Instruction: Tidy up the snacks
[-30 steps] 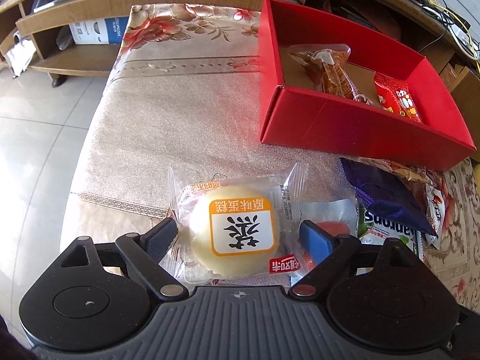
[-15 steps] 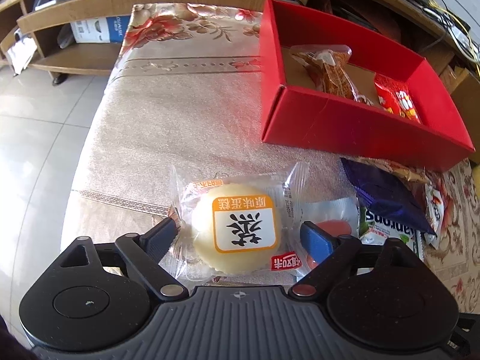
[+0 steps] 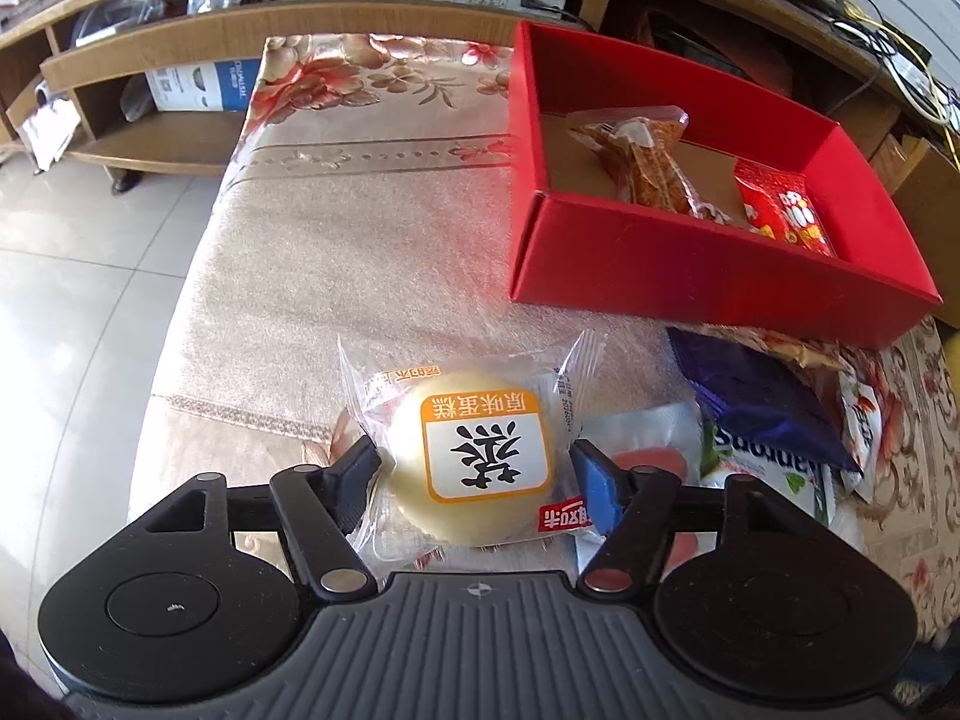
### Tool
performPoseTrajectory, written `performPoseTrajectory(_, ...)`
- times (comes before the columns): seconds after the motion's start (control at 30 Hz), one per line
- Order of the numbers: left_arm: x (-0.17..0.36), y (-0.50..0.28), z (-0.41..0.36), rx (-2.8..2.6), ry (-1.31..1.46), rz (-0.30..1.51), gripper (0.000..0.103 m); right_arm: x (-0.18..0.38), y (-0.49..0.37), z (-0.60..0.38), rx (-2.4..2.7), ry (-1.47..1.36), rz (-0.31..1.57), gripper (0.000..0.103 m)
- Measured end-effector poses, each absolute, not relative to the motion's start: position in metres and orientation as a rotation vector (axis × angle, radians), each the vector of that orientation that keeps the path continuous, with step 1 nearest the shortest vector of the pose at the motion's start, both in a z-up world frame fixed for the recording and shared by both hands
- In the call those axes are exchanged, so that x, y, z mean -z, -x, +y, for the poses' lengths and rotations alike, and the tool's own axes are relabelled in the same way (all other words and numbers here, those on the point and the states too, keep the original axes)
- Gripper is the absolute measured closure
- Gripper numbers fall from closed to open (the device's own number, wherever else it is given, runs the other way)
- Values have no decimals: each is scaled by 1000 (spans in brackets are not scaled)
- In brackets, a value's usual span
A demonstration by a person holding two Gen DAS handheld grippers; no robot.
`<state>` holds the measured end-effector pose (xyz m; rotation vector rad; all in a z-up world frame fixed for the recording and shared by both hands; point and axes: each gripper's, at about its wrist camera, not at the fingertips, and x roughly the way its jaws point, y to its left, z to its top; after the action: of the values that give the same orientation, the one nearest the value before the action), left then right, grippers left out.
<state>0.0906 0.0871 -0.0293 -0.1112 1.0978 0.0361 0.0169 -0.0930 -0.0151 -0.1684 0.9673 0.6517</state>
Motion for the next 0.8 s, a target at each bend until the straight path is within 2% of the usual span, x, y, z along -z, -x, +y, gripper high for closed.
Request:
performPoseTrajectory(0.23,24,-70,81,-4,109,1099,30,11,-25,-111,-620,117,968,68)
performPoseTrajectory(0.53,29,-74,89,-53,166,1104,13,16,-27,-112,-608,113,997,68)
performPoseTrajectory(0.7,40,-77,84,-57,128,1138,14,15,-32,-113,-595,101,1001,68)
performPoseTrajectory(0.8,38,-75,84,-69,123,1130,21,16,-35,-113,-586,108,1000,68)
